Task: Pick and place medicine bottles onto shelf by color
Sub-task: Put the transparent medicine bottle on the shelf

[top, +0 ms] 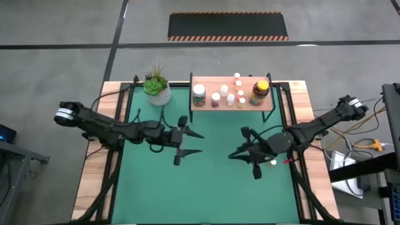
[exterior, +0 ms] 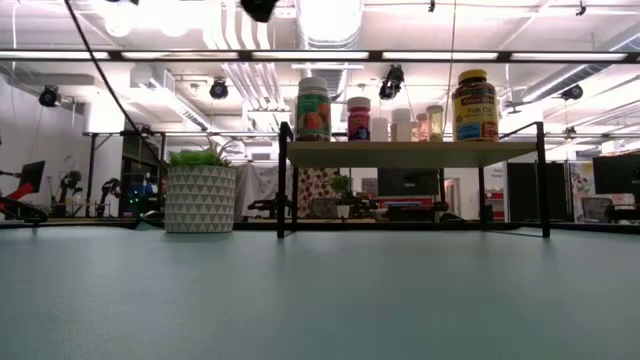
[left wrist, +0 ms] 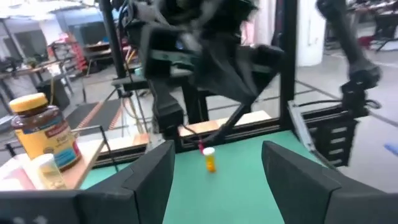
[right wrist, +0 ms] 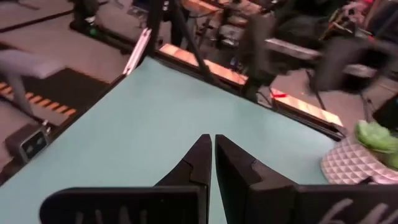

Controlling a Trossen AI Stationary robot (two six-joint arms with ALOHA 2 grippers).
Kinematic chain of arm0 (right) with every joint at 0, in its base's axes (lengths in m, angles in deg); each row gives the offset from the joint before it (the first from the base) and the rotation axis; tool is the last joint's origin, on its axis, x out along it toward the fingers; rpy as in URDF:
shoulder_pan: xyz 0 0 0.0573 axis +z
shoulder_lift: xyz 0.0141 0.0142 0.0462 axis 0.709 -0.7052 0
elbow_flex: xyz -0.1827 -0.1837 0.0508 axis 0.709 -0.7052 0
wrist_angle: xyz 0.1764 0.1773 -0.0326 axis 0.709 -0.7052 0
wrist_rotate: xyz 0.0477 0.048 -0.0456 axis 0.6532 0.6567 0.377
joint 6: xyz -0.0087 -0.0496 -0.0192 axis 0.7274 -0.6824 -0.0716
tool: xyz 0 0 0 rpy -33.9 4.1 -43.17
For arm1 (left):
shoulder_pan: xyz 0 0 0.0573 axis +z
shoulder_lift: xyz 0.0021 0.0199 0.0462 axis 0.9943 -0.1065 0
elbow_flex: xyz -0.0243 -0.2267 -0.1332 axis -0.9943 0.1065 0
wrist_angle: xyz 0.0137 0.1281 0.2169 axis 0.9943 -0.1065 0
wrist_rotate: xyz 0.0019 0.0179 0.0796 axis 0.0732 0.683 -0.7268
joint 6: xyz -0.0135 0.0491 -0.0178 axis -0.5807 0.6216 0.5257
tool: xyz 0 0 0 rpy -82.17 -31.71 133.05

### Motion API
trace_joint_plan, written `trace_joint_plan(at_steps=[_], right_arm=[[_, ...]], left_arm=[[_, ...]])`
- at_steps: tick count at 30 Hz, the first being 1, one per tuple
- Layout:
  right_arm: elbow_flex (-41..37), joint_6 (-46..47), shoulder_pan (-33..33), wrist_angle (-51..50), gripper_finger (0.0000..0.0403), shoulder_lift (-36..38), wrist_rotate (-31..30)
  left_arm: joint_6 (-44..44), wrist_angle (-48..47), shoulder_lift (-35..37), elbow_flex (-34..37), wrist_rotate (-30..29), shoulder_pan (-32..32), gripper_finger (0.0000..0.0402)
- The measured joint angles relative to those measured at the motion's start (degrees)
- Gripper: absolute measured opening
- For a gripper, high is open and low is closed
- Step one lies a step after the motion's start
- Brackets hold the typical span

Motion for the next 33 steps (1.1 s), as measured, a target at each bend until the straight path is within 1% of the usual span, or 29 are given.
trace_joint_plan(at_steps=[3, 7, 12, 16, 21, 25, 30, 33], right_arm=[[3.86, 2.46, -2.01, -4.31, 0.0013, 0.0, 0.0], [11.26, 9.43, -6.12, -16.45, 0.0013, 0.0, -0.49], [20.13, 16.41, -14.04, -30.75, 0.0013, -0.93, -0.44], [26.01, 18.36, -21.22, -38.38, 0.0013, -3.73, -0.55], [34.46, 17.07, -29.72, -46.06, 0.0013, -10.1, -0.32], [41.88, 13.28, -35.64, -51.32, 0.0013, -17.08, 0.22], [50.97, 7.7, -42.98, -57.88, 0.0013, -26.2, 5.96], [55.99, 5.03, -47.15, -61.71, 0.0013, -31.3, 7.65]], left_arm=[[-1.34, 0.96, 3.84, 4.24, 0.1, -0.99, 0.0224], [-1.37, 1.71, 8.24, 7.45, 0.19, -1.59, 0.0224], [0.88, 1.92, 11.8, 9.58, 0.19, -1.59, 0.0224], [4.29, 1.67, 14.28, 10.88, 0.17, -1.48, 0.0224], [8.26, 1.72, 16.69, 11.49, 0.08, -1.41, 0.0224], [11.41, 1.67, 17.87, 11.99, -0.23, -1.35, 0.0224], [14.84, -0.09, 18.8, 12.27, -3.46, -1.35, 0.0224], [16.07, -0.8, 19.18, 12.29, -6.29, -1.32, 0.0224]])
